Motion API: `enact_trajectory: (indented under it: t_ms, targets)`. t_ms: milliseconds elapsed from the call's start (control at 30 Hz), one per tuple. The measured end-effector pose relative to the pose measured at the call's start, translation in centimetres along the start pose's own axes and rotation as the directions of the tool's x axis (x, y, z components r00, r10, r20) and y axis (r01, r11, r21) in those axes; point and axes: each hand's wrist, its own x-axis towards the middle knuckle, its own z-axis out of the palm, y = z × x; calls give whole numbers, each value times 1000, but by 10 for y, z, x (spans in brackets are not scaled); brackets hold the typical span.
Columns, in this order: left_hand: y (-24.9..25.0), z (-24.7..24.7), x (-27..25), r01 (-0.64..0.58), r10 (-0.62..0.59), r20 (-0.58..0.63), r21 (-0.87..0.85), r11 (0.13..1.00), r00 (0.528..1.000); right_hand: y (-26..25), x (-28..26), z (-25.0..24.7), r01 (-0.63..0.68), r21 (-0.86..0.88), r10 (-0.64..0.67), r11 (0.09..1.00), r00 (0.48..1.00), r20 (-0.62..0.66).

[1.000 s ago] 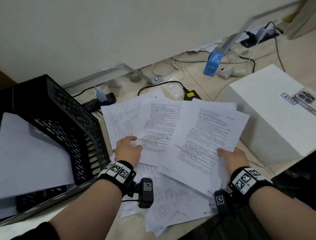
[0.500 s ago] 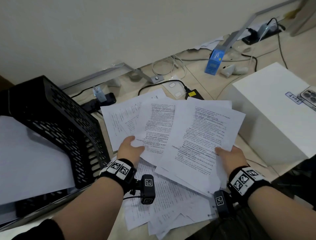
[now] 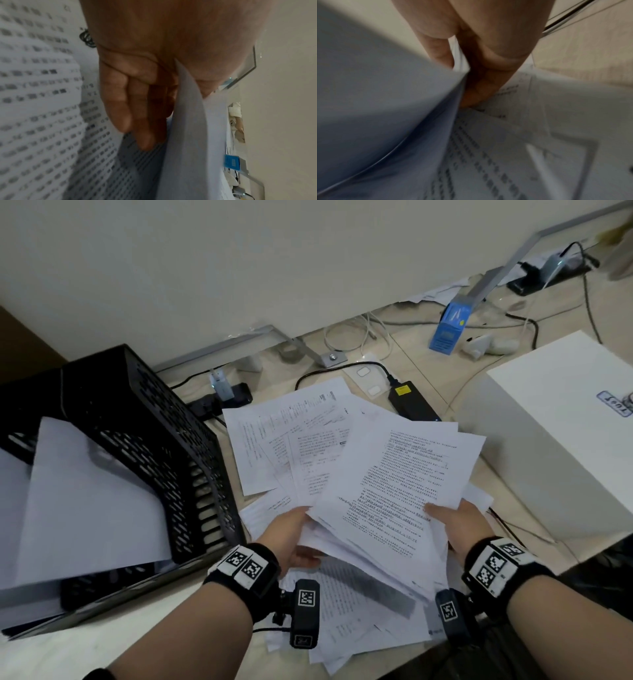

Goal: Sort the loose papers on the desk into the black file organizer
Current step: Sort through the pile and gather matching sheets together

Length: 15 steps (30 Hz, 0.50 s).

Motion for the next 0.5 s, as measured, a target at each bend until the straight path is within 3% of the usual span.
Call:
enact_trajectory:
  t_ms: [133,233,333,433,500]
  targets:
    - [1,1,-3,77,-66,96,-111,991,993,3,-6,0,103,-20,-104,994,993,-49]
    - [-5,7,-7,-35,31,109,37,999,994,0,-11,-2,125,167,-112,978,990,-83]
    - [-15,11,-7,-126,101,164,150,981,981,7,-11,-7,2,294,4,956,1000,-20]
    - [-20,12,-11,-193,136,217,269,944,967,17,-10,-16,-49,153,46,987,999,20]
    - [-22,10,-13,-204,159,159,323,924,974,19,-9,-27,2,51,-1,999,1000,-24]
